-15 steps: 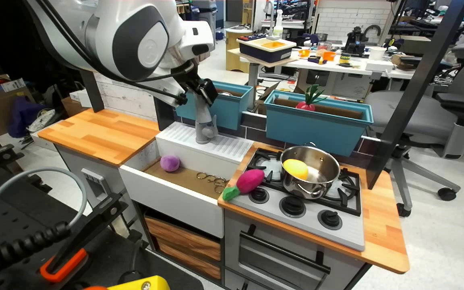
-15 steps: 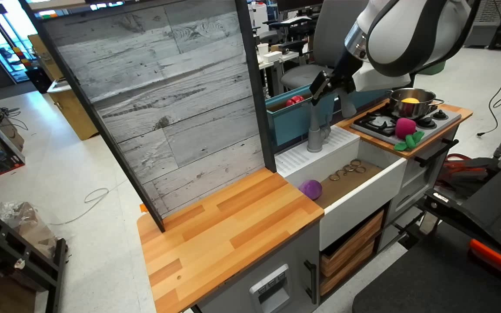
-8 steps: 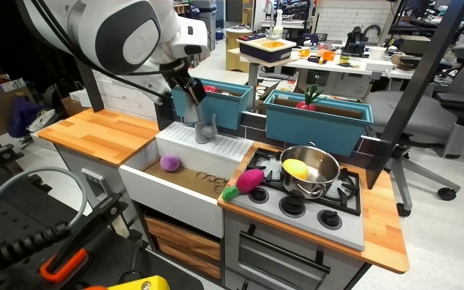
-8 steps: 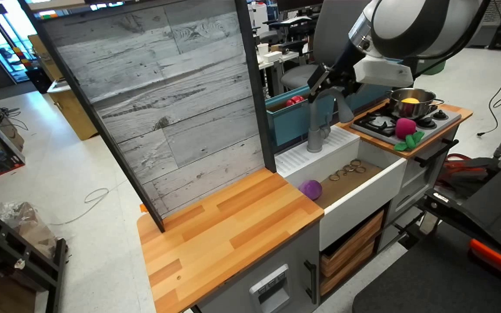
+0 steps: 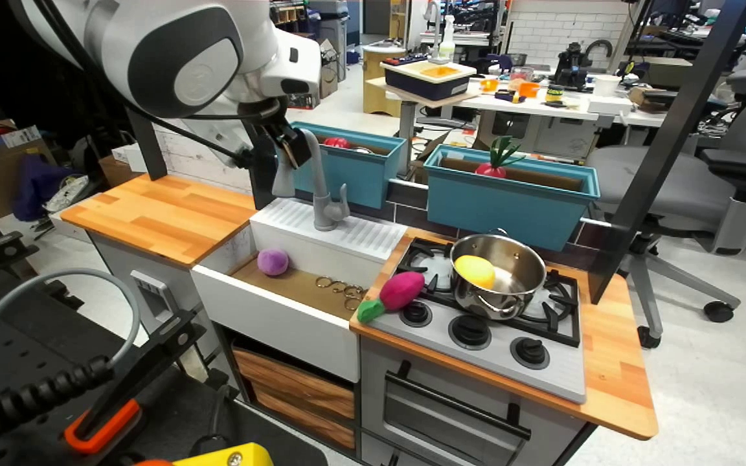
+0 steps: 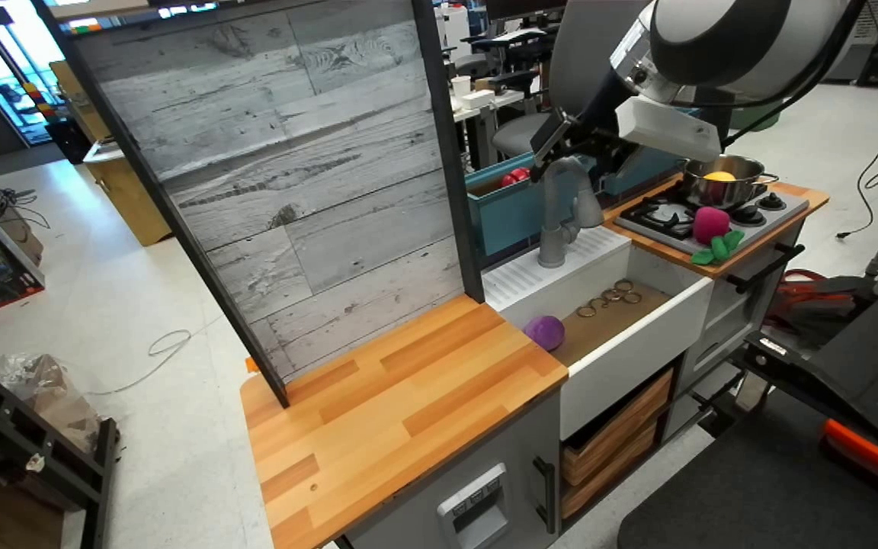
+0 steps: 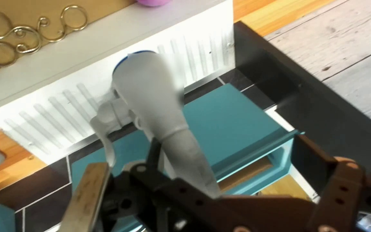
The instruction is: Push the grey faucet head to the left
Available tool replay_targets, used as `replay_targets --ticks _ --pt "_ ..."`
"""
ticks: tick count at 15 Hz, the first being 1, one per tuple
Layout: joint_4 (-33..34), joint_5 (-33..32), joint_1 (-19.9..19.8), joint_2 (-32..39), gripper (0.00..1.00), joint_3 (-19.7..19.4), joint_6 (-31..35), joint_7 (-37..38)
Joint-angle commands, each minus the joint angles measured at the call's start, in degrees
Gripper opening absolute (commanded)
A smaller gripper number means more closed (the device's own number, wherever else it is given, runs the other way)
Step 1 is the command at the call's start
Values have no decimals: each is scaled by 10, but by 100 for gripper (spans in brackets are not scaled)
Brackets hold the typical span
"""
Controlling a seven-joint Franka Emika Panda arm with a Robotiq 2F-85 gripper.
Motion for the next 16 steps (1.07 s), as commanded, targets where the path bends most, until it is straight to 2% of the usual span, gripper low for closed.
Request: replay_targets --ticks 1,9,12,14,16 --pt "-71 11 2 -14 100 45 -14 -32" --pt "-67 13 44 -28 100 4 -15 -45" --pt "-88 65 90 -92 100 -53 -46 -1" --pt "-132 115 127 -150 100 -94 -56 26" --pt "-188 166 161 -208 100 -112 -92 52"
